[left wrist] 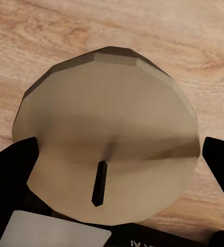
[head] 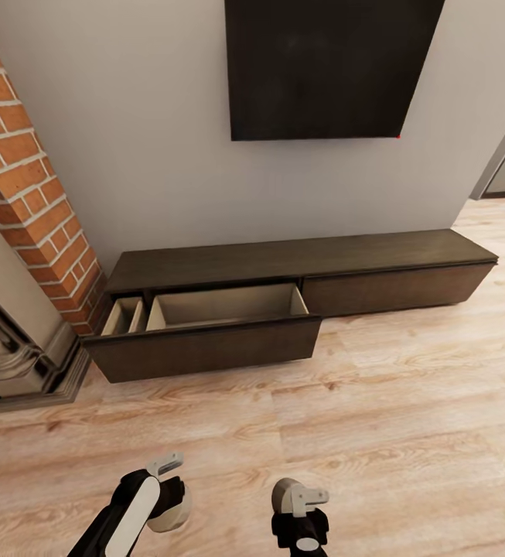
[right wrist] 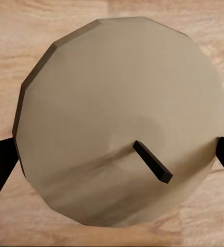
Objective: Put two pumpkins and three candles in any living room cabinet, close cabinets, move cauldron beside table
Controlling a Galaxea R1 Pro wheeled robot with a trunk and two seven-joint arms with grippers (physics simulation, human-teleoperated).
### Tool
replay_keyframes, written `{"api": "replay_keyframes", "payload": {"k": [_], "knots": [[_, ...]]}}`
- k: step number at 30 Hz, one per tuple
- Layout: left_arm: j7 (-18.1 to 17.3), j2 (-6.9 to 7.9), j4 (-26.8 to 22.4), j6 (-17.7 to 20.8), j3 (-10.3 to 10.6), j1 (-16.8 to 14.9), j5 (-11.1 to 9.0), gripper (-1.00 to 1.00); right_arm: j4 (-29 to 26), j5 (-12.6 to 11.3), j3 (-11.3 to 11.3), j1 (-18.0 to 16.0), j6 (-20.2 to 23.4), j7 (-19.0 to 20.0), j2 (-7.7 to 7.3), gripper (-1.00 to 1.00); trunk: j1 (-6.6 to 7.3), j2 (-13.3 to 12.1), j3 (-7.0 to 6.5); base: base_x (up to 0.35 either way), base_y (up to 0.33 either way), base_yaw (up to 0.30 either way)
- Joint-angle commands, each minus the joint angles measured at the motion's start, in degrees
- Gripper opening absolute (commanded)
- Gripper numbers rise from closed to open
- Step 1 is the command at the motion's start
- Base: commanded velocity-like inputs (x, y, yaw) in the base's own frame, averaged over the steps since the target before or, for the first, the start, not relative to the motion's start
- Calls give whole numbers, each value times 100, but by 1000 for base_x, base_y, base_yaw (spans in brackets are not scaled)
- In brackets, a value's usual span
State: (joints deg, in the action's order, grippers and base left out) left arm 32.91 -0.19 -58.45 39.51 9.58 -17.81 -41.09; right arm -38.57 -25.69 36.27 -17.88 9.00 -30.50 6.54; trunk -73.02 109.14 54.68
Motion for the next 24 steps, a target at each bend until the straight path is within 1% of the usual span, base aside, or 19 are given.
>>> {"api": "replay_keyframes", "payload": {"k": [1, 4, 7, 12, 16, 21, 24], "knots": [[58, 2, -7, 4, 9, -3, -57, -100, -10, -21, 28, -5, 40, -43, 1, -100, 1, 2, 6, 0, -1, 119], [61, 2, -5, 4, 9, -4, -57, -100, -10, -24, 29, -5, 62, -45, 13, -100, 1, 2, 15, 25, 37, 213], [64, 2, -6, 4, 9, -3, -57, -100, -10, -24, 29, -5, 65, -49, 20, -100, 1, 2, 27, 149, 133, 248], [66, 2, -5, 4, 9, -4, -57, -100, -10, -18, 36, -5, 47, -43, 11, -100, 1, 2, 54, 134, 22, 231], [67, 2, -6, 4, 9, -4, -57, -100, -14, -15, 36, -5, 11, -17, -18, -100, 1, 2, 62, 173, -11, 59], [65, 2, -8, 4, 12, -4, -57, -100, -12, -15, 33, -5, 5, -9, -28, -100, 1, 2, 62, 164, -103, 5], [66, 2, -4, 4, 10, -3, -57, -100, -15, -15, 37, -5, 5, -8, -30, -100, 1, 2, 62, 188, 25, 0]]}}
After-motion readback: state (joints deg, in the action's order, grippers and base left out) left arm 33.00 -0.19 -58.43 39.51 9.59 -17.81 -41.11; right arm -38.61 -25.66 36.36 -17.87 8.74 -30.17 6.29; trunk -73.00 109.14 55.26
